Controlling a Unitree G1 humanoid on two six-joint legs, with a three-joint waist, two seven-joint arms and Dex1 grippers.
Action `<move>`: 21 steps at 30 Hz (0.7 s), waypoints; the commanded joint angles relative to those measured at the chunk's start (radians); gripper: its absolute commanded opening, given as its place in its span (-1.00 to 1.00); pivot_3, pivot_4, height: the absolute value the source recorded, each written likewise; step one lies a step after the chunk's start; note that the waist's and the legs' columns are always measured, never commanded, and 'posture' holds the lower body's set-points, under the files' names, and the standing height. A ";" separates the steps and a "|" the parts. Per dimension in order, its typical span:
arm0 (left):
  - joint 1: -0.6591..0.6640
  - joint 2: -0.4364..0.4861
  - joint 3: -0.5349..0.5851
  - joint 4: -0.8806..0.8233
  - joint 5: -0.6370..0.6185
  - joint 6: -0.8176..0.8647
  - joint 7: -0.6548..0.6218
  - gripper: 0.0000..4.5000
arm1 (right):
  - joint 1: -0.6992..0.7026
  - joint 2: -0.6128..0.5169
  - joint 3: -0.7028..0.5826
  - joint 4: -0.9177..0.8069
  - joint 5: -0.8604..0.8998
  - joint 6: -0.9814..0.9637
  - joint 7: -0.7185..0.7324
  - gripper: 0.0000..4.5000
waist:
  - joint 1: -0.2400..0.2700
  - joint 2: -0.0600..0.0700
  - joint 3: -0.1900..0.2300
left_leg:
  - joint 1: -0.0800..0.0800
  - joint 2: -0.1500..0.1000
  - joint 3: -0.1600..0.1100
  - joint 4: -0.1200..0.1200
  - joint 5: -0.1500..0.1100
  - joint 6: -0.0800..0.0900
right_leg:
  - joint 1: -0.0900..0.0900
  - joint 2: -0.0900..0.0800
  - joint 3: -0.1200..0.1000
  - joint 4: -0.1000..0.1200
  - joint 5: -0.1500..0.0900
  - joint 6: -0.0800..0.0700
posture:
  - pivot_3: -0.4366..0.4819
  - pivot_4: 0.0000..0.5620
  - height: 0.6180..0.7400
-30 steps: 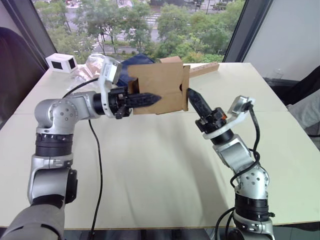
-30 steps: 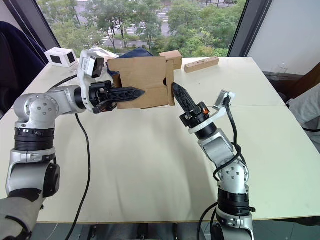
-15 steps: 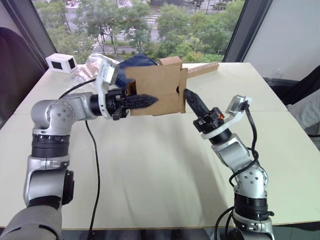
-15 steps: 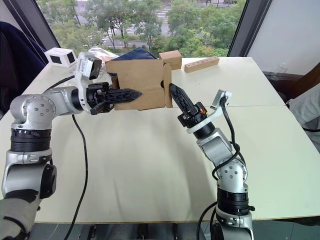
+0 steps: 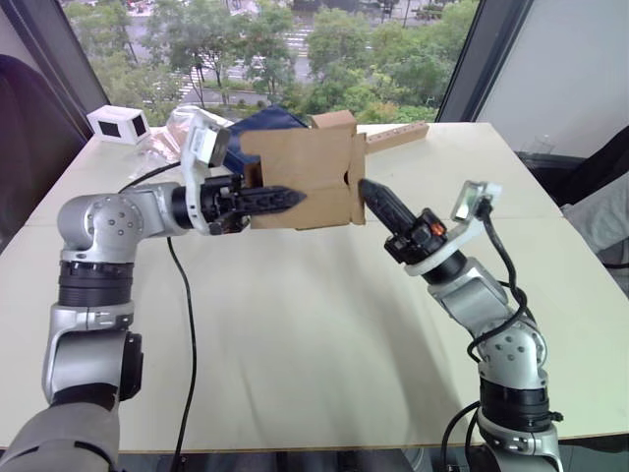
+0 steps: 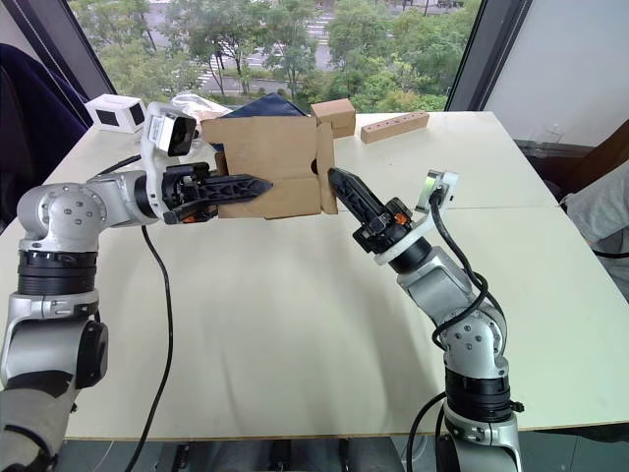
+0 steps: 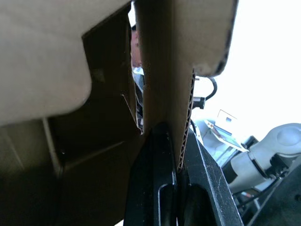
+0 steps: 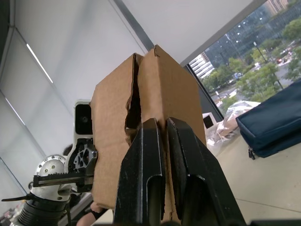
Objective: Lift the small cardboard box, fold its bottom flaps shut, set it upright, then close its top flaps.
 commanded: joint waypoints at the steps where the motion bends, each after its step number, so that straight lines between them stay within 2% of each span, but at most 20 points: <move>1: -0.018 0.012 -0.015 -0.013 0.026 -0.043 -0.017 -1.00 | -0.027 0.006 0.005 -0.056 0.007 -0.009 -0.005 -0.88 | 0.000 0.000 0.000 | 0.000 0.000 0.000 0.000 0.000 0.000 | 0.000 0.000 0.000 0.000 0.000 0.000 | -0.05 -0.47 1.00; 15: -0.039 -0.040 -0.026 0.026 0.057 -0.080 -0.020 -1.00 | 0.033 0.099 0.057 -0.107 0.134 0.024 -0.059 -0.88 | 0.001 0.000 0.000 | 0.000 0.000 0.000 0.000 0.000 0.000 | 0.000 0.000 0.000 0.000 0.000 0.000 | -0.05 -0.47 1.00; 21: -0.044 -0.034 -0.023 0.030 0.061 -0.077 -0.033 -1.00 | 0.052 0.087 0.037 -0.105 0.148 0.019 -0.061 -0.88 | 0.000 0.000 0.000 | 0.000 0.000 0.000 0.000 0.000 0.000 | 0.000 0.000 0.000 0.000 0.000 0.000 | -0.05 -0.47 1.00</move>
